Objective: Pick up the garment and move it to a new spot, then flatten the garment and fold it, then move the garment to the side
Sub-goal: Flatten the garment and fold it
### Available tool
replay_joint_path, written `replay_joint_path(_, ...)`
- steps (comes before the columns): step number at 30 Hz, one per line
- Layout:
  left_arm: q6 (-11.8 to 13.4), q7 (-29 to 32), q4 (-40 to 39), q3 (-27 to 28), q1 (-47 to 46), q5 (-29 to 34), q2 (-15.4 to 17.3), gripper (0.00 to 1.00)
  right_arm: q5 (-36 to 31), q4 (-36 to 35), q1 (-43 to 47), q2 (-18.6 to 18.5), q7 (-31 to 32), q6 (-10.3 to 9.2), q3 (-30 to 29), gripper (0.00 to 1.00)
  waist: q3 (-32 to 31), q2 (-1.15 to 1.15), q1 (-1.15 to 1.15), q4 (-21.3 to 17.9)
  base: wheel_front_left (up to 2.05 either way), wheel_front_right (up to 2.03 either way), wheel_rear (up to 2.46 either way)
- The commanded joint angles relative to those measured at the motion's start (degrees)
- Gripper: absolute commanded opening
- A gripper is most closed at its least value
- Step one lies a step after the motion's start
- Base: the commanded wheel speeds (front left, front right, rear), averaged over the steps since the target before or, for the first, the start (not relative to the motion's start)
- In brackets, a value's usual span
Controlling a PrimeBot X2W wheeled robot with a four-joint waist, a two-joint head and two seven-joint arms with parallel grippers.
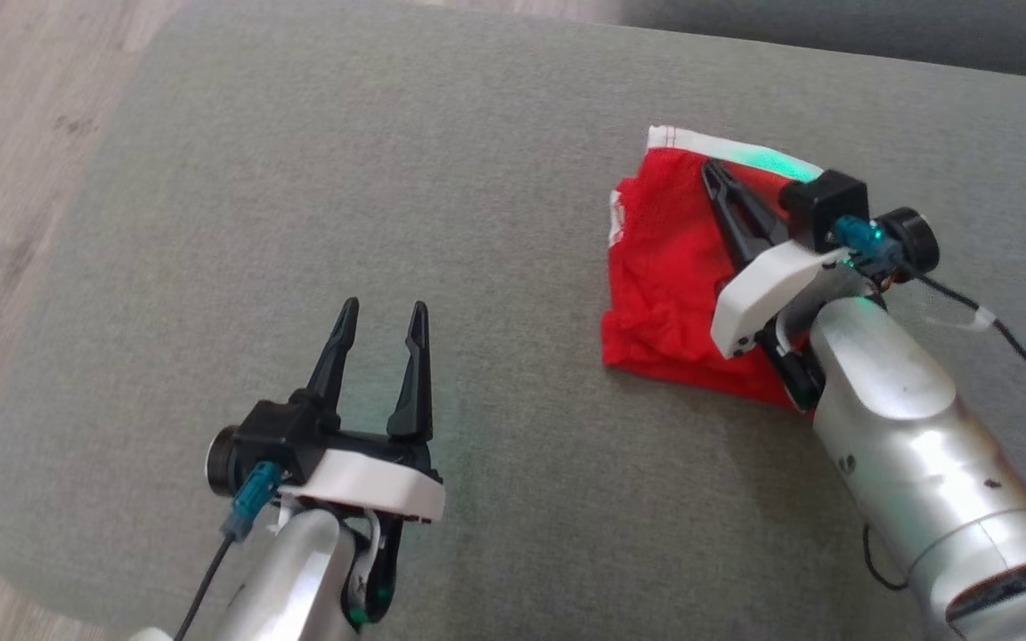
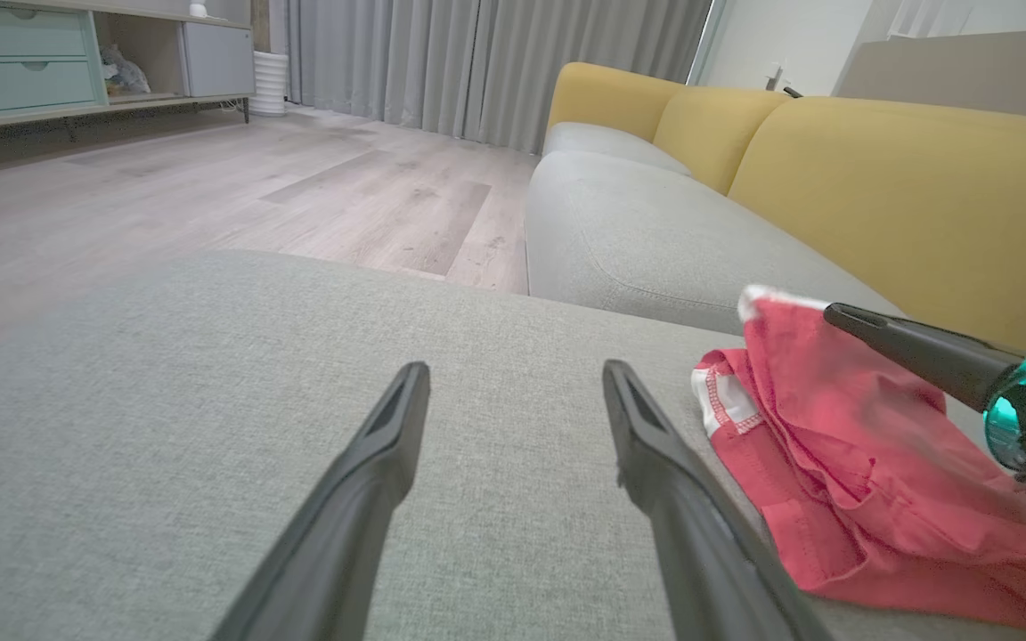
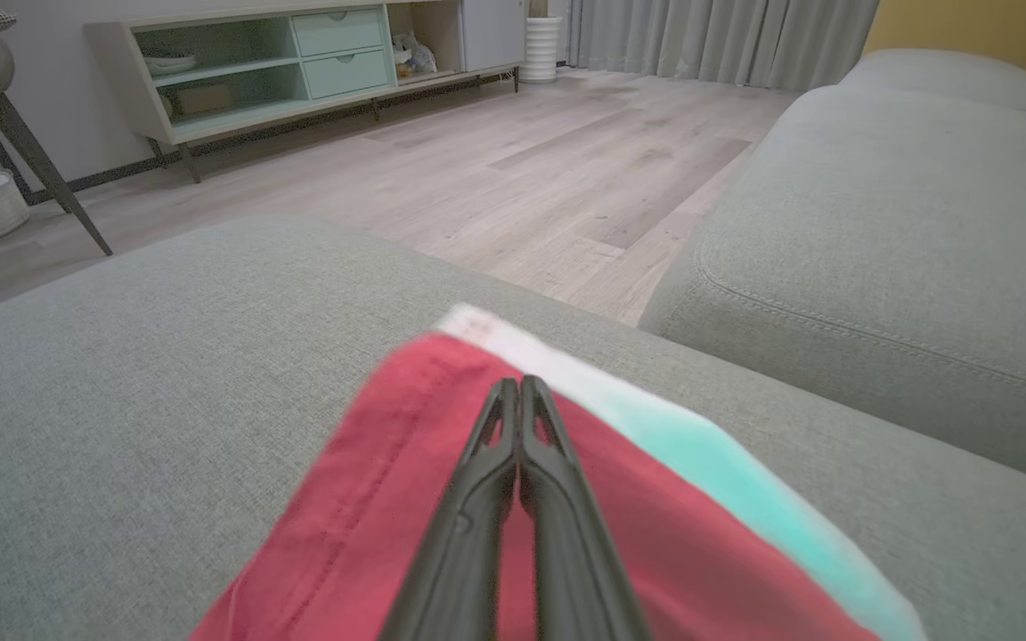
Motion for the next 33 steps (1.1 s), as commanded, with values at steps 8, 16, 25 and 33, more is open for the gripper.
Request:
replay_joint_path(8,1.0,-0.3,-2.5,1.1,-1.9,-1.1,0.4,1.0,-0.6,5.4,-2.9,1.7,-0.4,-0.04,1.3,0.0,1.3,0.0,0.0,1.8,0.0,0.0,0.0)
replay_joint_path(16,1.2,-0.3,-2.4,1.3,-2.0,-1.1,0.4,1.0,4.7,7.6,-0.1,2.1,2.8,-0.04,7.7,0.0,1.7,0.0,0.0,0.6,0.0,0.0,0.0)
replay_joint_path(25,0.8,-0.3,-2.2,2.7,-2.2,-0.1,0.4,1.0,10.6,3.6,-1.7,1.7,0.1,-0.04,12.1,0.0,1.0,0.0,0.0,-1.3,0.0,0.0,0.0)
replay_joint_path(33,0.5,-0.3,-2.7,2.4,-2.5,-0.1,0.4,1.0,6.0,5.4,-4.7,-2.3,-0.6,-0.04,0.0,0.0,2.2,0.0,0.0,-0.9,0.0,0.0,0.0)
